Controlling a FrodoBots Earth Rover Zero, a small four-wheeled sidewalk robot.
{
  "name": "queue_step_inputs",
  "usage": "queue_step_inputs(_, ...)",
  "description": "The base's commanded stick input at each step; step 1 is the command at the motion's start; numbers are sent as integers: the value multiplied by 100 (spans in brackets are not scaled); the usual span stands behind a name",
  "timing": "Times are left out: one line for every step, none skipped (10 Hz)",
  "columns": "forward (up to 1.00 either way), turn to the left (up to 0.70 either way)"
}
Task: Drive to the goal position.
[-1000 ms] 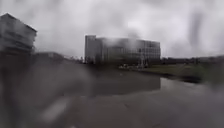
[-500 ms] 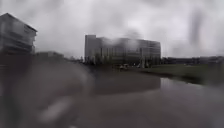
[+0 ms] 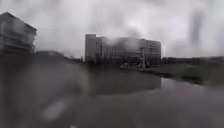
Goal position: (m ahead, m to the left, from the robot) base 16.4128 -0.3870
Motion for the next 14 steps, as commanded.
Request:
queue_step_inputs(70,0)
queue_step_inputs(70,0)
queue_step_inputs(70,0)
queue_step_inputs(70,0)
queue_step_inputs(70,0)
queue_step_inputs(70,0)
queue_step_inputs(70,0)
queue_step_inputs(70,0)
queue_step_inputs(70,0)
queue_step_inputs(70,0)
queue_step_inputs(70,0)
queue_step_inputs(70,0)
queue_step_inputs(70,0)
queue_step_inputs(70,0)
